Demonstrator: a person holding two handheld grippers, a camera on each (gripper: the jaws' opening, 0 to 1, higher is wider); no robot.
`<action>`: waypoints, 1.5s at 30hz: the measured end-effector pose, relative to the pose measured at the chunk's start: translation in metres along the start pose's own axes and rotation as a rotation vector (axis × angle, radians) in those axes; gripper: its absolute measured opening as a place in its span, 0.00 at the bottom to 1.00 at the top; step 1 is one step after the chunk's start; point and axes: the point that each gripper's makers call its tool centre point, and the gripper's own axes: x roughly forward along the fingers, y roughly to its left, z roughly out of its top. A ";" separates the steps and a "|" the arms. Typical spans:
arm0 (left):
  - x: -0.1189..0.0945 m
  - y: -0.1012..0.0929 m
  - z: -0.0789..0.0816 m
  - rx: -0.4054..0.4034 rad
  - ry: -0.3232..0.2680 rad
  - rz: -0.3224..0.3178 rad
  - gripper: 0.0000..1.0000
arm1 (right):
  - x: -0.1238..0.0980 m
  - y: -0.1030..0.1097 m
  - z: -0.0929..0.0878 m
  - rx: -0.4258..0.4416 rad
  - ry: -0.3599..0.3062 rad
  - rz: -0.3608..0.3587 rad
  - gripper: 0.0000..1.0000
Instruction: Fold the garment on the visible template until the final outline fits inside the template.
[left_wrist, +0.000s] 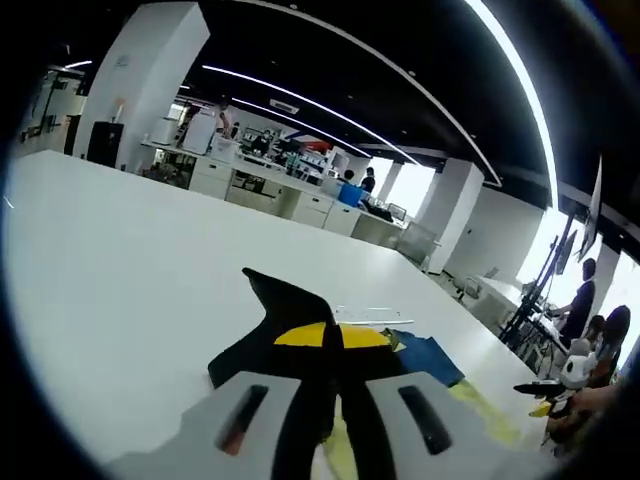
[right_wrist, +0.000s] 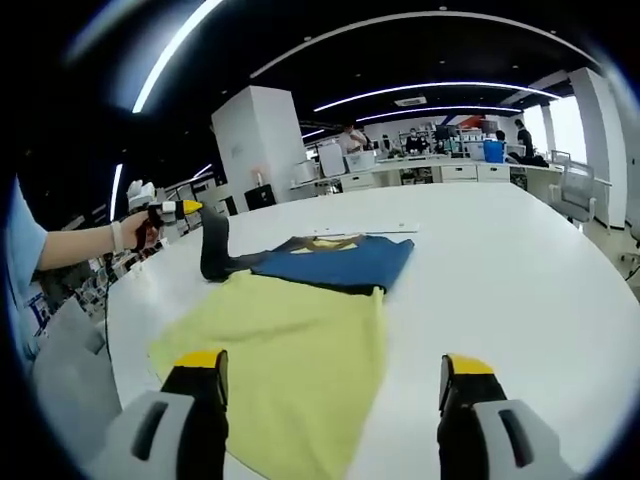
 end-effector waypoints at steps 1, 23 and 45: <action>0.006 -0.005 -0.002 -0.005 0.003 -0.009 0.00 | 0.000 -0.001 0.000 0.004 -0.005 -0.001 0.87; 0.124 -0.161 -0.066 -0.076 0.079 -0.251 0.00 | -0.003 -0.015 -0.015 0.098 -0.046 -0.023 0.86; 0.157 -0.239 -0.169 -0.113 0.248 -0.366 0.00 | -0.002 -0.014 -0.026 0.113 -0.031 -0.023 0.86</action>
